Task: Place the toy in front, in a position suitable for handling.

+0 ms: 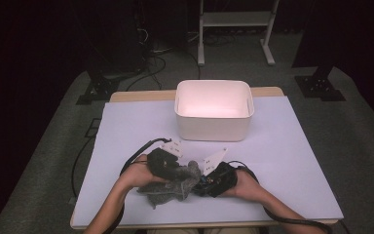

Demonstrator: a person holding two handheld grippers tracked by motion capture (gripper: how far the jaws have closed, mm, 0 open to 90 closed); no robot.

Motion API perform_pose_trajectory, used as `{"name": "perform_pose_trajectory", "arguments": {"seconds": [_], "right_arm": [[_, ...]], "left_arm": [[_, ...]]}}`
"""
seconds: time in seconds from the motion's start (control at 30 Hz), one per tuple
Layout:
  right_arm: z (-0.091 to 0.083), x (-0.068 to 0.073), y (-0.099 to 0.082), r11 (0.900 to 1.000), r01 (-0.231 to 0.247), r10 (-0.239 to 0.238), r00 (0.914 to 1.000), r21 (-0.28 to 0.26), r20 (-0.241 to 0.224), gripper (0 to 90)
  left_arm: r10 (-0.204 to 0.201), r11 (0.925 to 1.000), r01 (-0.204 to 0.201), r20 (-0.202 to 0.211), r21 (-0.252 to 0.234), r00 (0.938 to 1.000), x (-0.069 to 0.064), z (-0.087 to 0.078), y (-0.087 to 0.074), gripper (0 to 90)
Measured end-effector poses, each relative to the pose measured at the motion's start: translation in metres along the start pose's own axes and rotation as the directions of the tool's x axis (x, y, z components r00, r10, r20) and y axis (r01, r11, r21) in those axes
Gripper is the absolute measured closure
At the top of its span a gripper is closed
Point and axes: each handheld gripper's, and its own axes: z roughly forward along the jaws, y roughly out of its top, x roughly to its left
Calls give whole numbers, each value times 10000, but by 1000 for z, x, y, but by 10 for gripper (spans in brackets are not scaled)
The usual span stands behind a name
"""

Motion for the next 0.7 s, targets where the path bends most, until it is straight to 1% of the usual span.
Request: {"name": "perform_pose_trajectory", "arguments": {"seconds": [0.03, 0.07, 0.1, 0.23, 0.27, 0.33, 0.4, 0.43, 0.5, 0.57, 0.63, 0.67, 0.7], "right_arm": [[0, 1, 0, 9999, 97, -97, 9999, -31, 66, 554], [-1, 2, 0, 9995, 330, -330, 9992, -11, 208, 558], [-1, 3, 1, 9991, 422, -422, 9988, 5, 248, 561], [-4, 0, 0, 9987, 504, -502, 9984, -82, 253, 566], [-4, -2, -1, 9987, 490, -487, 9985, -137, 232, 566], [-9, -5, -1, 9982, 536, -520, 9967, -250, 620, 566], [-15, -10, 1, 9980, 531, -503, 9956, -351, 786, 566], [-19, -13, 2, 9972, 634, -591, 9932, -407, 998, 566], [-23, -19, 4, 9954, 920, -875, 9871, -281, 1343, 565], [-23, -27, 3, 9957, 914, -886, 9845, -119, 1512, 565], [-20, -34, 1, 9959, 887, -901, 9832, 155, 1591, 564], [-18, -36, -1, 9961, 836, -868, 9839, 271, 1562, 564], [-16, -37, -4, 9974, 697, -718, 9861, 194, 1500, 564]], "left_arm": [[-12, 10000, 12, -22, -11, 10000, 0, 0, 0, 773], [-17, 10000, 17, -16, -14, 10000, 0, 0, 0, 773], [9, 10000, -9, -69, 6, 10000, 1, 0, 0, 773], [-51, 10000, 51, -100, -34, 9999, 2, -1, 2, 773], [1, 10000, -3, -137, -75, 9999, 3, -2, 4, 773], [81, 9999, -84, -271, -113, 9996, 5, -5, 8, 773], [88, 9996, -99, -402, -276, 9992, 10, -8, 16, 773], [181, 9996, -190, -454, -185, 9988, 13, -10, 20, 773], [141, 9999, -145, -678, -63, 9976, 19, -7, 27, 773], [117, 9996, -95, -799, 278, 9967, 25, -1, 31, 773], [-24, 9984, 70, -817, 557, 9967, 31, 7, 31, 773], [-148, 9988, 181, -729, 451, 9972, 33, 11, 30, 773], [-229, 9993, 249, -669, 293, 9975, 33, 13, 29, 773]]}}
